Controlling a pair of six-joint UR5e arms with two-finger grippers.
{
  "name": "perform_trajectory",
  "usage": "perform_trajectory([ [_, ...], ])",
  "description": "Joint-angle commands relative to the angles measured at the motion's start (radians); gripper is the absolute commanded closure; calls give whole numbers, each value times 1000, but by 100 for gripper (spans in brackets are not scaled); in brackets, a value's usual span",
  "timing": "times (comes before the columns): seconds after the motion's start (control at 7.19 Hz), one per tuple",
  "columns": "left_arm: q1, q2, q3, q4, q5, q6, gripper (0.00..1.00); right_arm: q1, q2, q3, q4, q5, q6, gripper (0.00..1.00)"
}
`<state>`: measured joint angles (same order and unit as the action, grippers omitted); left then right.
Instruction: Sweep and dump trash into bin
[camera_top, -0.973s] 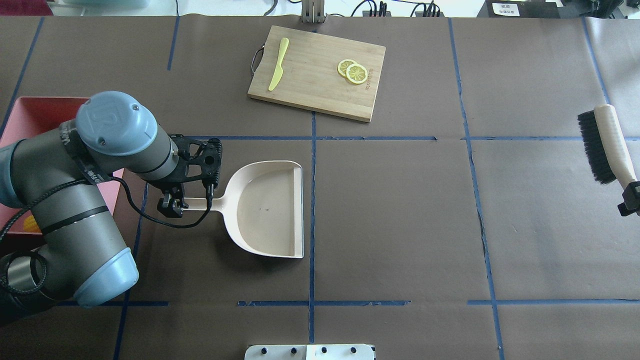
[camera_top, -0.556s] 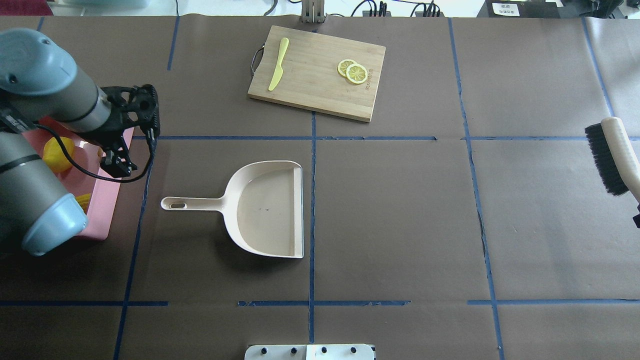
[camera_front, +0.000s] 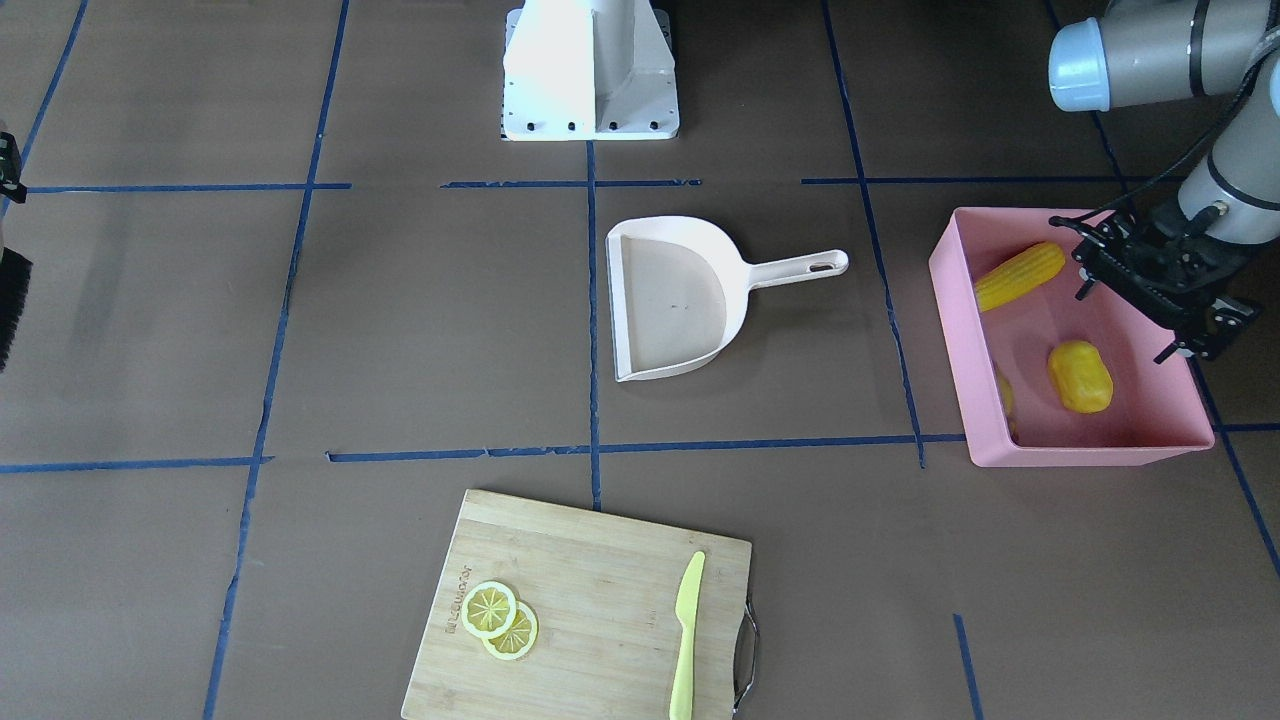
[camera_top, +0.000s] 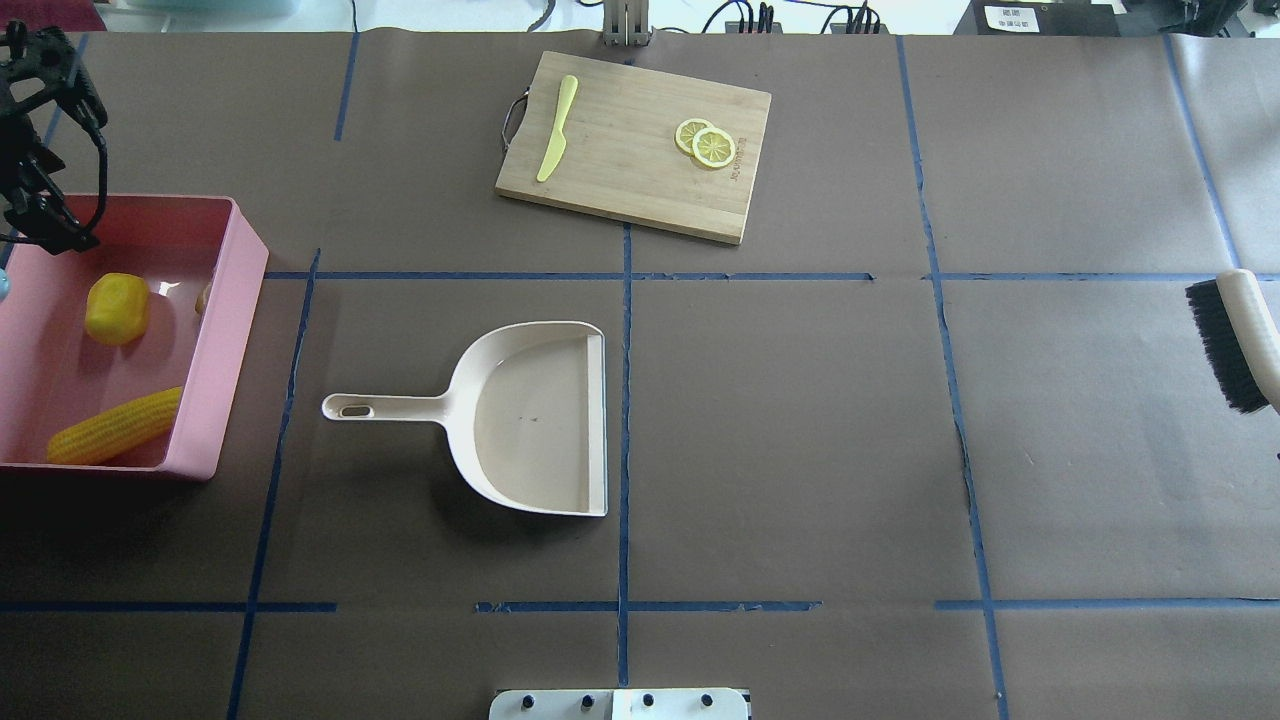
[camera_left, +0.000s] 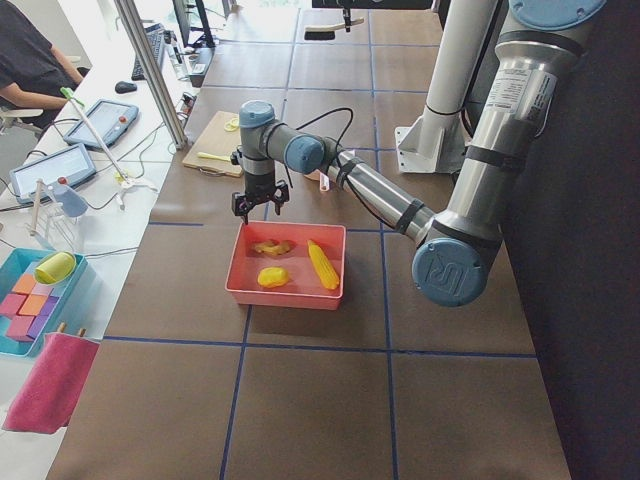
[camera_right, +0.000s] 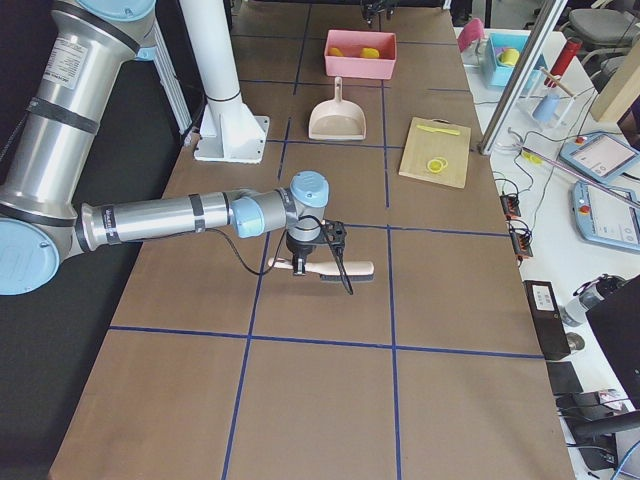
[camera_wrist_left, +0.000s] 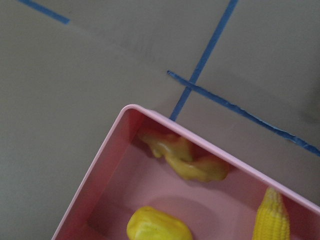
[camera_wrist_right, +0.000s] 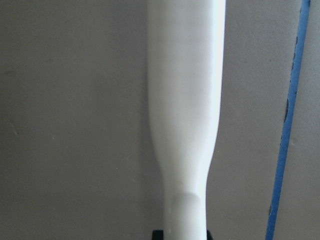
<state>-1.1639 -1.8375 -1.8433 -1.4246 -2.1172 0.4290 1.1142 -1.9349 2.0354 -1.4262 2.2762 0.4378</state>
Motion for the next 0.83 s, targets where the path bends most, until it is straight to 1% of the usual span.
perform_trajectory([
  [0.0,-66,18,12,38,-82,-136,0,-4,37,-61,30,0,36,90],
  [0.14,-82,20,13,44,-93,-159,0,-8,54,-85,30,-1,39,90],
  [0.28,-83,20,19,55,-99,-227,0,-20,65,-101,49,-3,48,90],
  [0.7,-82,20,18,55,-101,-248,0,-85,73,-226,231,0,107,90],
])
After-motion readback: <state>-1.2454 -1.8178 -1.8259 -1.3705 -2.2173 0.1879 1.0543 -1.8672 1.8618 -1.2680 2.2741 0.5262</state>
